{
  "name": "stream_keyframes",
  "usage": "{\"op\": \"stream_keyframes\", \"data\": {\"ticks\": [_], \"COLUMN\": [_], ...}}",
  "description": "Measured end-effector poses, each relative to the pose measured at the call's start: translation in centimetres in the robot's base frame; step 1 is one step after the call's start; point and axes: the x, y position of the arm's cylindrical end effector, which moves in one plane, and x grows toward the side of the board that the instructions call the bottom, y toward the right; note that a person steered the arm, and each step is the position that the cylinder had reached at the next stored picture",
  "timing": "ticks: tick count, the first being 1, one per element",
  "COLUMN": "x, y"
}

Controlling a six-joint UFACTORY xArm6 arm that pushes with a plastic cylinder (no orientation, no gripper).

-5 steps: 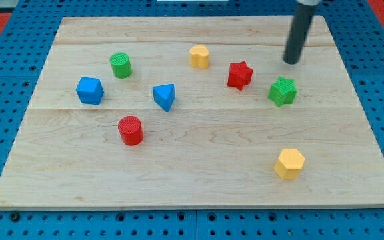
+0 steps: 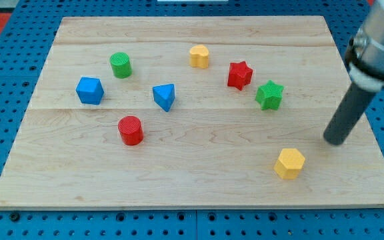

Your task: Push yellow hexagon below red star

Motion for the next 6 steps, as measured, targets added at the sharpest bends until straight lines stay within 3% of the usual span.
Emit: {"op": "stream_keyframes", "data": {"ticks": [1,3,4,5,6], "x": [3.8,1.4,-0.5,2.2,1.5], "y": [-2.1,-14.6,-14.7,-16.2,-19.1]}}
